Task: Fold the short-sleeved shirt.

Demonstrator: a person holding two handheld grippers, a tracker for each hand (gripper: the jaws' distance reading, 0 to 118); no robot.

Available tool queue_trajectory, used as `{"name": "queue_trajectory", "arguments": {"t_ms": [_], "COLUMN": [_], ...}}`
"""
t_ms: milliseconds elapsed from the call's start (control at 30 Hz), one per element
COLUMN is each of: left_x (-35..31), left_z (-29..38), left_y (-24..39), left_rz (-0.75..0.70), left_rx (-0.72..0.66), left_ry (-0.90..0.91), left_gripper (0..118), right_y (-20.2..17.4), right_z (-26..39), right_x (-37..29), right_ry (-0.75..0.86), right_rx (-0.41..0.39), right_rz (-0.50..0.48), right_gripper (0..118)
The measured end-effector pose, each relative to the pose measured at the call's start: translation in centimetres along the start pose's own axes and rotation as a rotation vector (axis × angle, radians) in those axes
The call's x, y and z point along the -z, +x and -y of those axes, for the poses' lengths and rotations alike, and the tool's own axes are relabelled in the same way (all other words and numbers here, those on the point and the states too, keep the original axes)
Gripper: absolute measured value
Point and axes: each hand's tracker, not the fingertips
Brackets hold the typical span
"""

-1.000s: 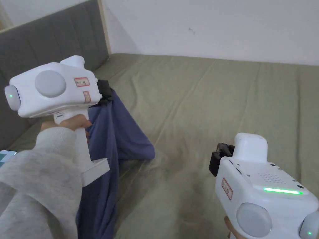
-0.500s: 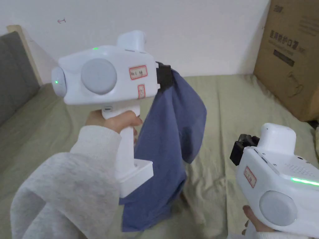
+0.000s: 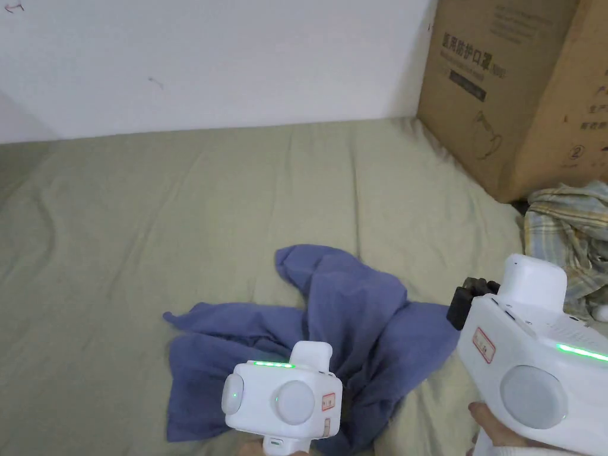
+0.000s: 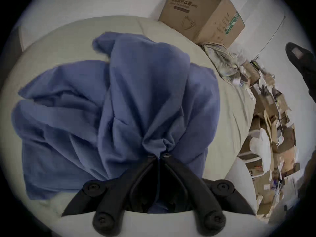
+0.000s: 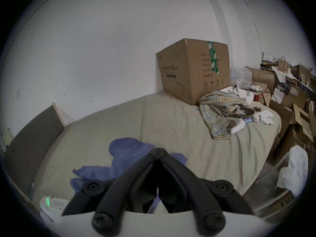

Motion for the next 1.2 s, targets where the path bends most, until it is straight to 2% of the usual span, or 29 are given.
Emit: {"name": "queue_trajectory", "arguments": {"t_ms": [100,133,167,200,233,267,300,333,500,533,567,600,633,667,700,767,900,1200], "left_x": [-0.8,-1.0,-1.6,-2.2,-2.7,-3.3,-4.1,-5.2,-10.7,-12.1,-13.1,-14.1,-14.9,-15.4,-15.7,-15.8,-13.9,-11.9], "left_z": [-0.9,-1.2,-1.2,-1.3,-1.4,-1.5,-1.6,-1.8,-2.7,-2.7,-2.6,-2.5,-2.3,-2.0,-1.7,-0.1,2.3,3.3], "left_y": [0.2,0.2,0.3,0.2,-0.1,-0.3,-0.5,-0.5,-1.5,-1.9,-2.5,-3.0,-3.4,-3.8,-4.1,-4.9,-7.9,-11.0], "left_rz": [0.003,-0.002,-0.004,0.005,0.024,0.029,0.029,0.02,-0.068,-0.076,-0.07,-0.074,-0.094,-0.143,-0.19,-0.241,-0.196,-0.238], "left_rx": [0.016,0.03,0.034,0.029,0.01,-0.003,-0.008,-0.013,-0.014,-0.027,-0.035,-0.042,-0.051,-0.063,-0.077,-0.096,-0.209,-0.266], "left_ry": [0.0,-0.004,0.007,0.02,0.034,0.04,0.052,0.074,0.199,0.224,0.241,0.253,0.264,0.27,0.264,0.286,0.191,0.158], "left_gripper": [2,10,22,43,80,99,104,101,101,96,85,67,37,16,2,0,0,0], "right_y": [-0.7,-1.0,-1.3,-1.5,-1.7,-2.0,-2.2,-2.4,-3.3,-3.5,-3.6,-3.8,-4.0,-4.2,-4.3,-4.7,-5.6,-7.1], "right_z": [0.6,0.7,0.9,1.0,1.1,1.3,1.3,1.5,1.8,1.8,1.8,1.8,1.9,1.9,2.0,2.3,3.4,4.7], "right_x": [0.6,0.8,0.9,0.9,1.0,1.1,1.2,1.2,1.2,1.2,1.2,1.2,1.1,1.2,1.2,1.4,2.0,4.1], "right_ry": [-0.029,-0.036,-0.042,-0.049,-0.055,-0.061,-0.069,-0.073,-0.092,-0.094,-0.096,-0.099,-0.1,-0.102,-0.105,-0.113,-0.148,-0.207], "right_rx": [-0.034,-0.042,-0.048,-0.055,-0.059,-0.065,-0.072,-0.077,-0.097,-0.102,-0.106,-0.11,-0.112,-0.113,-0.114,-0.116,-0.148,-0.183], "right_rz": [-0.011,-0.014,-0.019,-0.029,-0.037,-0.043,-0.048,-0.051,-0.075,-0.078,-0.081,-0.083,-0.085,-0.087,-0.091,-0.096,-0.105,-0.123], "right_gripper": [0,1,1,1,0,1,0,1,1,1,1,1,1,1,1,1,1,1]}}
